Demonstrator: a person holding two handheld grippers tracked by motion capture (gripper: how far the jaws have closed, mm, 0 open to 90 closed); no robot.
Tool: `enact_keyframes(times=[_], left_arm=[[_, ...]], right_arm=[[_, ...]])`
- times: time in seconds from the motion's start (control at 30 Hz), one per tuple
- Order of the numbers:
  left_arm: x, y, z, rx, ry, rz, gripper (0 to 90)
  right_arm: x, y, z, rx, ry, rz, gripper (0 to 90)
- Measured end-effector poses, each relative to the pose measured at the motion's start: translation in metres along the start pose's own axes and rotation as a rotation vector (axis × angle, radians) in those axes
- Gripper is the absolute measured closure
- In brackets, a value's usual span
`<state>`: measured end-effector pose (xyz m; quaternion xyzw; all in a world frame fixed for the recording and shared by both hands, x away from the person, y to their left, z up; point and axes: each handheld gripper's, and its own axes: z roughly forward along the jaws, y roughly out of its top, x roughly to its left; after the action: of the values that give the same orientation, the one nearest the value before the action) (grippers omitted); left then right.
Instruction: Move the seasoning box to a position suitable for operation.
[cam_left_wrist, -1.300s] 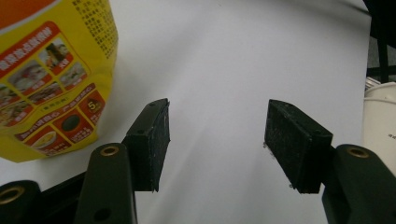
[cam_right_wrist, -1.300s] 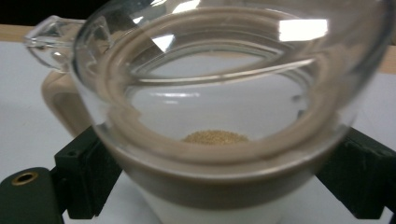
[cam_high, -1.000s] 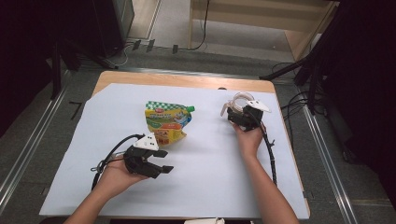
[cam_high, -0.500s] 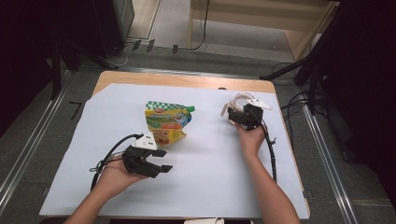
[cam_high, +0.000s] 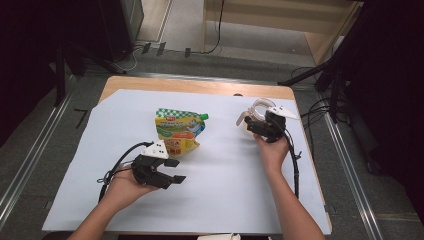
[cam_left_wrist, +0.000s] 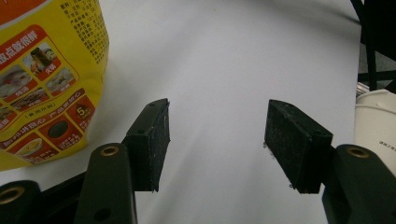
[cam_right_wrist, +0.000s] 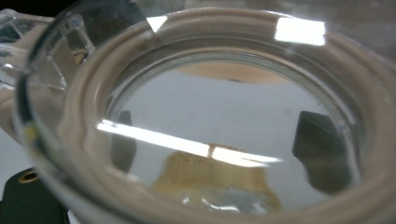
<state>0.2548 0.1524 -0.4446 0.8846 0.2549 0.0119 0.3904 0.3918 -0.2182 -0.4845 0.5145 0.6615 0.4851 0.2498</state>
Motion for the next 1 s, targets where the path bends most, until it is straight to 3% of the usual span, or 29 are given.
enact_keyframes(times=[0.1,0.3,0.47,0.63,0.83,1.0], left_arm=[[0.000,0.004,0.004,-0.007,-0.019,-0.022,41.2],[-0.003,0.009,0.009,0.001,-0.041,0.000,41.1],[-0.003,0.011,0.012,0.008,-0.052,0.014,41.1],[0.000,0.012,0.014,0.022,-0.051,0.019,41.2],[0.005,0.012,0.018,0.017,-0.082,0.004,41.7],[0.004,0.013,0.020,0.026,-0.069,0.030,41.9]], right_arm=[[0.010,0.000,-0.017,0.001,0.024,-0.049,12.0],[0.021,-0.005,-0.042,0.004,0.075,-0.043,12.0],[0.030,-0.012,-0.058,0.025,0.083,-0.095,12.0],[0.041,-0.024,-0.077,0.053,0.112,-0.115,12.0],[0.050,-0.037,-0.086,0.089,0.131,-0.138,12.1],[0.061,-0.050,-0.086,0.128,0.164,-0.160,12.1]])
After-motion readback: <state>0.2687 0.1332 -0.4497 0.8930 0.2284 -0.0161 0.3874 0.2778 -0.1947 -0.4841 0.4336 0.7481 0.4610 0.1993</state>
